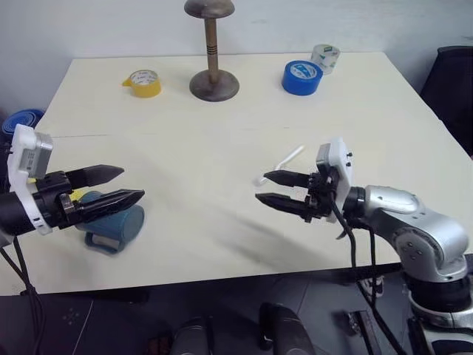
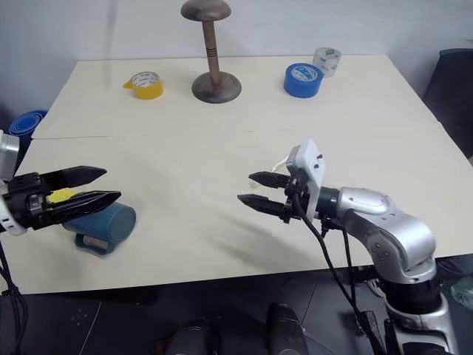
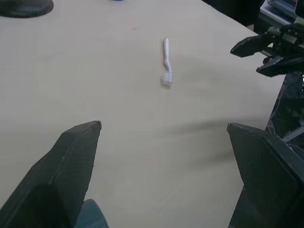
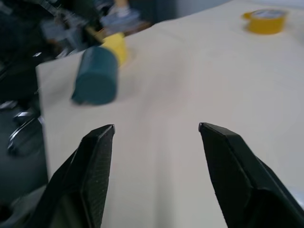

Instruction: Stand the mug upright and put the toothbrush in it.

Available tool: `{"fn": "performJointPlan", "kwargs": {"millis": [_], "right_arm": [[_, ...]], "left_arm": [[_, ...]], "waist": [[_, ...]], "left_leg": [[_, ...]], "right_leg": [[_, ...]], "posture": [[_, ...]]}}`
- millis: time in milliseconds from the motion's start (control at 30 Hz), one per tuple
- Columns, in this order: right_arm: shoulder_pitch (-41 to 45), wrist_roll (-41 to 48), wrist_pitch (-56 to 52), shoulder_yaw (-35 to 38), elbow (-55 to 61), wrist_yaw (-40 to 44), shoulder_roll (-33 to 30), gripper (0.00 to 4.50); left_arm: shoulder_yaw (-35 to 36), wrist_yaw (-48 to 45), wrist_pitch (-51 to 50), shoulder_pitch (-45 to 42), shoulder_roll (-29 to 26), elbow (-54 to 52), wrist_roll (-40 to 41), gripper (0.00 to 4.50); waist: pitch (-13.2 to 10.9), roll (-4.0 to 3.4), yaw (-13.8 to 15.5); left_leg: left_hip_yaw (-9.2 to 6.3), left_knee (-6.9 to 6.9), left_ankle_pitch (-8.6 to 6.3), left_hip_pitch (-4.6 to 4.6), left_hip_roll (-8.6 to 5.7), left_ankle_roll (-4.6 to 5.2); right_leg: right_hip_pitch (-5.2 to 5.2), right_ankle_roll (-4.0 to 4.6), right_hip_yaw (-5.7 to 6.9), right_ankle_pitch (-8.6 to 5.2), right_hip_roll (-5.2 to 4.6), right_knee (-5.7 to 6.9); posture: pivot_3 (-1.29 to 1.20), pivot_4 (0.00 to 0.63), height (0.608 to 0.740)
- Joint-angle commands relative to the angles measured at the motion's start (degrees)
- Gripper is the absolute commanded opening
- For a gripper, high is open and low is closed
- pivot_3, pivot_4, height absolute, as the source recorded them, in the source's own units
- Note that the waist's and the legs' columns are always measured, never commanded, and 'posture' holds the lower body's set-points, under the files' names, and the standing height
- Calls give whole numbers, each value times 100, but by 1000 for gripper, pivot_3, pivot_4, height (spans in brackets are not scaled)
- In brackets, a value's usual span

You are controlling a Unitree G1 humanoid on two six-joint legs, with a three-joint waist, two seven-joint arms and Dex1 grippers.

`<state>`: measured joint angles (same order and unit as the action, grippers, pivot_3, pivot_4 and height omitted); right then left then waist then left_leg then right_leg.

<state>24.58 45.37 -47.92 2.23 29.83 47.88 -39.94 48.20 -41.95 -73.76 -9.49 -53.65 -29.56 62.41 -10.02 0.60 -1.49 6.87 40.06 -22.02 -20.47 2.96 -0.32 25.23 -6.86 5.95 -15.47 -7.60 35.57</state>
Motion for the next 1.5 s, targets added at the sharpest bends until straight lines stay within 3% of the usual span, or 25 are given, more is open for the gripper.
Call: {"fn": "performJointPlan", "kwargs": {"millis": [33, 133, 267, 433, 567, 767, 933, 1133, 1267, 1500], "right_arm": [[-124, 413, -17, 335, 403, 596, -483, 2858], [-235, 577, -22, 450, 450, 1002, -903, 2858], [-250, 541, 101, 498, 320, 1304, -1200, 2858], [-64, 406, 256, 426, 64, 1424, -1225, 2858], [-23, 415, 278, 397, 60, 1482, -1242, 2858], [-14, 537, 217, 502, 132, 1554, -1292, 2858], [5, 592, 233, 550, 237, 1459, -1289, 1840], [-48, 754, 162, 604, 324, 1251, -1243, 1840], [-125, 810, 182, 614, 389, 1105, -1206, 1814], [-218, 920, 196, 665, 505, 901, -1200, 1814]], "left_arm": [[1047, 795, -395, 356, 175, -137, 1154, 4500], [1768, 1716, -348, 1162, 462, 0, 2202, 4500], [2144, 2739, 178, 2512, 1000, -187, 3094, 4500], [1658, 4484, 1558, 3679, 1781, -669, 4241, 4500], [1064, 5384, 2321, 4074, 2068, -910, 4332, 4500], [339, 6395, 3117, 4341, 2196, -930, 4438, 4500], [-111, 7174, 3551, 4357, 2127, -693, 4505, 4500], [-648, 7572, 3715, 4261, 1915, -673, 4404, 4500], [-1002, 7709, 3648, 4074, 1574, -548, 4283, 3646], [-1416, 8265, 3823, 3808, 1438, -269, 4277, 3646]], "waist": [[1, 1, -7], [2, 3, -12], [2, 6, -3], [4, 10, 63], [5, 8, 151], [5, 8, 145], [5, 8, 146], [5, 8, 152], [5, 8, 162], [6, 5, 153]], "left_leg": [[0, 0, 0, 0, 0, 0], [-11, 0, -1, 5, 2, 1], [-21, -2, -5, 20, 3, 6], [-34, 4, -8, 25, -4, 7], [-45, 4, -9, 33, -6, 9], [-45, 5, -10, 32, -9, 11], [-24, 5, -9, 32, -8, 12], [-9, 5, -9, 31, -8, 13], [-2, 5, -8, 31, -8, 13], [0, 2, -8, 32, -6, 13]], "right_leg": [[0, 0, 0, 0, -1, 0], [-1, 0, -5, 0, -2, 0], [-3, 0, -22, 0, -7, -1], [-25, 5, -25, -3, -13, -16], [-62, 15, -21, -8, -10, -60], [-69, 18, -18, -9, -4, -67], [-69, 19, -17, -10, 0, -69], [-71, 20, -15, -10, 1, -72], [-73, 22, -14, -12, 1, -71], [-72, 22, -11, -12, 4, -71]], "posture": [[0, 150, 740], [0, 150, 740], [0, 150, 740], [0, 150, 740], [0, 150, 740], [0, 150, 740], [0, 150, 740], [0, 150, 740], [0, 150, 740], [0, 150, 740]]}}
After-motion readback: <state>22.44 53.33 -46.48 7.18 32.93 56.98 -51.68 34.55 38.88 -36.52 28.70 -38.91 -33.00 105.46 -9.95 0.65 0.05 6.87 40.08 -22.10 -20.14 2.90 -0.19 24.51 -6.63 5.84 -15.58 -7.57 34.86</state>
